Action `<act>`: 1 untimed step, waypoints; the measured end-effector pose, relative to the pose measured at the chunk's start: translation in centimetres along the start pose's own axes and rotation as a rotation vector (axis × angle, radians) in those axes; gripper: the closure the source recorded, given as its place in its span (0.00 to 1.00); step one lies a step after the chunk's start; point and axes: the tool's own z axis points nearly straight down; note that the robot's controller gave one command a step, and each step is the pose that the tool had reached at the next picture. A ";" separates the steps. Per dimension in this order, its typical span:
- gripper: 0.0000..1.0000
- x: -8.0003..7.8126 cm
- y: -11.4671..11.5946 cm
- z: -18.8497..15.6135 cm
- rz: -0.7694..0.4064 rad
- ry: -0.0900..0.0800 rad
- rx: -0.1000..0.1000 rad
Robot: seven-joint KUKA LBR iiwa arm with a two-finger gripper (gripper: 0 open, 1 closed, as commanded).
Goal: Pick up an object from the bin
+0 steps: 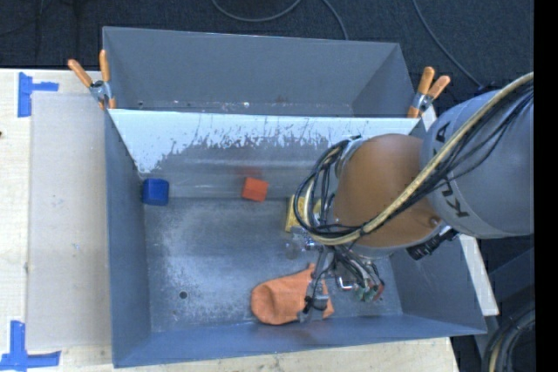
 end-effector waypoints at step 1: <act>0.00 0.0 -0.6 6.1 0.020 -0.013 -0.003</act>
Offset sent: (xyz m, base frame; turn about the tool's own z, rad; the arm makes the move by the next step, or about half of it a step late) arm -0.0036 -0.0020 -0.0613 -0.0367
